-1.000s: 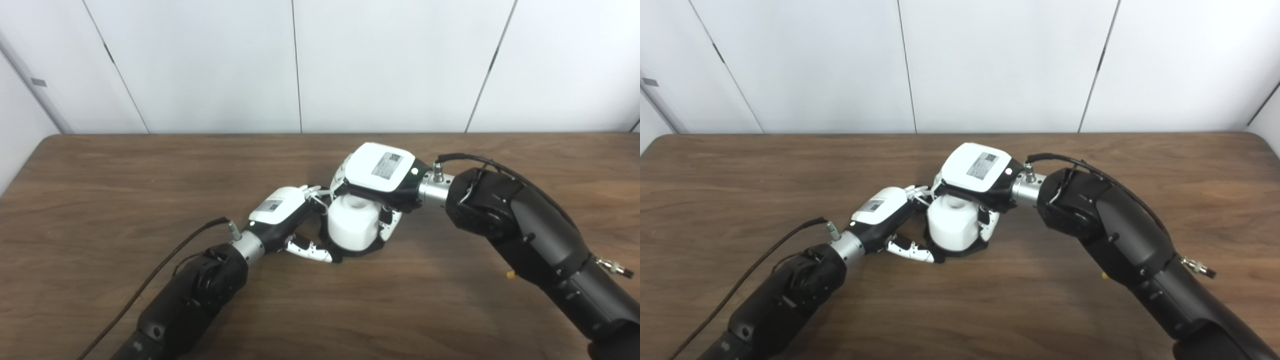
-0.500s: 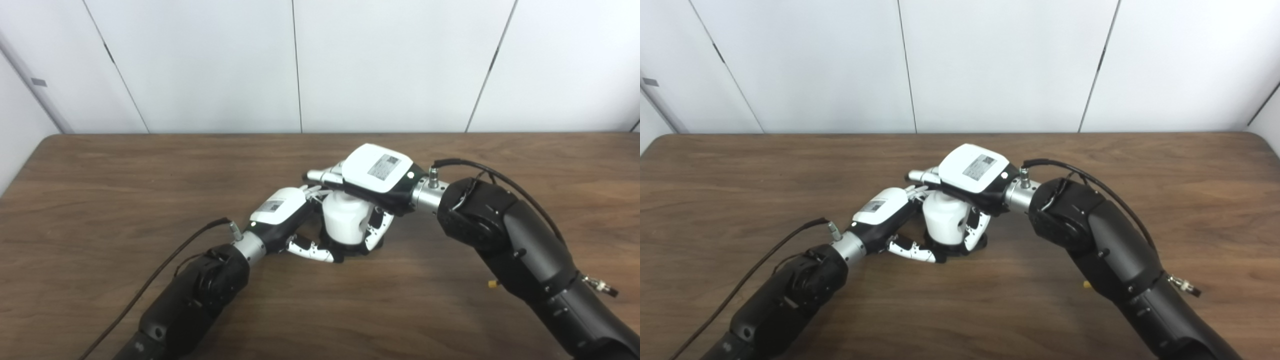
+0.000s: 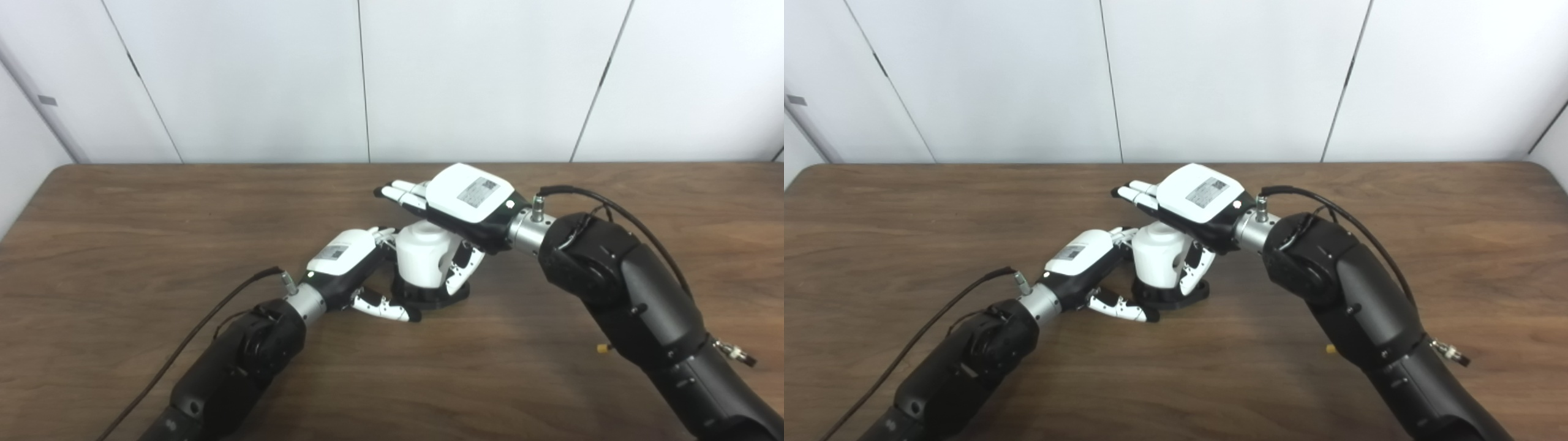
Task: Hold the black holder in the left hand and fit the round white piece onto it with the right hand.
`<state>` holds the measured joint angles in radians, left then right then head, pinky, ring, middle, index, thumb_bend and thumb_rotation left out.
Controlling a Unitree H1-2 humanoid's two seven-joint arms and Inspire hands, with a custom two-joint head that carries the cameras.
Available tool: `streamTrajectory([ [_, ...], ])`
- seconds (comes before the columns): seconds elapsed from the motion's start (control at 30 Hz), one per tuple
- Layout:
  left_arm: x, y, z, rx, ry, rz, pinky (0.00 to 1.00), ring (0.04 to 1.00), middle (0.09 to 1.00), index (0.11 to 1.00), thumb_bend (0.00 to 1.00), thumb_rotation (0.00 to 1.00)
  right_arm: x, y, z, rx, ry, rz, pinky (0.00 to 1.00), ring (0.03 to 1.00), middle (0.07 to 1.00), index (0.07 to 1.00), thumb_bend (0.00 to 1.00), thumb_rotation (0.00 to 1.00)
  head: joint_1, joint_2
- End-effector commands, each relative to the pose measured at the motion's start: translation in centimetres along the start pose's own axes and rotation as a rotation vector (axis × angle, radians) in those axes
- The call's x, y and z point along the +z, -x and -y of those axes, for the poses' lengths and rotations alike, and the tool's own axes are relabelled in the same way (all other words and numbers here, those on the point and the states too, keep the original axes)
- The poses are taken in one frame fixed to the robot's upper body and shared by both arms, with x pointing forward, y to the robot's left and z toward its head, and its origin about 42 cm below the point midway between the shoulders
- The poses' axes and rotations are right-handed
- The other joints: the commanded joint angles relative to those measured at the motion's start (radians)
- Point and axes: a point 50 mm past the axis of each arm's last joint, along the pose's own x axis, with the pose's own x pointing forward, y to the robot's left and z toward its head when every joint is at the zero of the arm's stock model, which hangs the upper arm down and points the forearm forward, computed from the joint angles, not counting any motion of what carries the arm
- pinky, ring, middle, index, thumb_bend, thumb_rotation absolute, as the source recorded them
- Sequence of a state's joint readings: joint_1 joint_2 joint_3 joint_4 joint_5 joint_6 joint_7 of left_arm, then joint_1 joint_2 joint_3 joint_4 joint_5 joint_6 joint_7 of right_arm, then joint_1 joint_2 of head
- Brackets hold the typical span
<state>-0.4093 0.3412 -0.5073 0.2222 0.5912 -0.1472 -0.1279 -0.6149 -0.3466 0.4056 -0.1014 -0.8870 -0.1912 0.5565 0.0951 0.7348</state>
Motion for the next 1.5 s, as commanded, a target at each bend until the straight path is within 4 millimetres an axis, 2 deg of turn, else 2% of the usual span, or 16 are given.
streamTrajectory([
  [0.0, -1.0, 1.1, 2.5, -0.135, -0.024, -0.043, 0.95, 0.944, 0.892, 0.483, 0.52, 0.06, -0.9, 0.4, 3.3, -0.054, 0.043, -0.006, 0.75, 0.843, 0.971, 1.000, 1.00, 0.34, 0.000, 0.001],
  [0.3, -1.1, 1.0, 2.1, -0.121, -0.043, -0.068, 0.94, 0.937, 0.890, 0.484, 0.52, 0.06, -1.9, 2.2, 3.7, -0.011, 0.042, 0.034, 0.75, 0.834, 0.983, 1.000, 1.00, 0.34, -0.004, 0.000],
  [0.7, -1.6, 0.7, 1.4, -0.087, -0.048, -0.090, 0.92, 0.934, 0.888, 0.484, 0.52, 0.06, -2.2, 3.4, 5.0, 0.005, 0.026, 0.057, 0.75, 0.853, 0.998, 1.000, 1.00, 0.36, 0.001, -0.001],
  [0.9, -1.9, 0.7, 1.3, -0.081, -0.044, -0.092, 0.92, 0.926, 0.887, 0.484, 0.52, 0.06, -3.1, 4.3, 6.1, 0.037, 0.028, 0.008, 0.72, 0.876, 1.000, 1.000, 1.00, 0.32, 0.002, -0.005],
  [1.0, -1.9, 0.8, 1.3, -0.075, -0.035, -0.090, 0.93, 0.922, 0.884, 0.483, 0.52, 0.06, -3.9, 5.0, 6.5, 0.025, 0.020, -0.025, 0.72, 0.867, 0.989, 1.000, 1.00, 0.25, 0.001, -0.007],
  [1.07, -2.0, 0.9, 1.2, -0.075, -0.033, -0.092, 0.93, 0.924, 0.886, 0.483, 0.52, 0.06, -4.5, 5.5, 6.6, -0.022, 0.014, -0.042, 0.67, 0.828, 0.952, 1.000, 0.95, 0.17, 0.001, -0.009],
  [1.13, -2.0, 1.0, 1.2, -0.077, -0.036, -0.095, 0.93, 0.926, 0.887, 0.484, 0.52, 0.06, -5.2, 6.3, 6.6, -0.106, -0.042, -0.079, 0.62, 0.790, 0.907, 0.990, 0.89, 0.14, -0.003, -0.013],
  [1.3, -2.3, 1.3, 1.2, -0.076, -0.041, -0.093, 0.92, 0.923, 0.886, 0.484, 0.52, 0.06, -6.3, 7.8, 5.7, -0.380, -0.242, -0.191, 0.56, 0.714, 0.796, 0.843, 0.77, 0.08, -0.003, -0.015],
  [1.47, -2.4, 1.8, 1.2, -0.072, -0.034, -0.093, 0.91, 0.925, 0.888, 0.485, 0.52, 0.06, -6.8, 8.9, 3.2, -0.587, -0.486, -0.289, 0.60, 0.723, 0.792, 0.794, 0.73, 0.06, -0.006, -0.022],
])
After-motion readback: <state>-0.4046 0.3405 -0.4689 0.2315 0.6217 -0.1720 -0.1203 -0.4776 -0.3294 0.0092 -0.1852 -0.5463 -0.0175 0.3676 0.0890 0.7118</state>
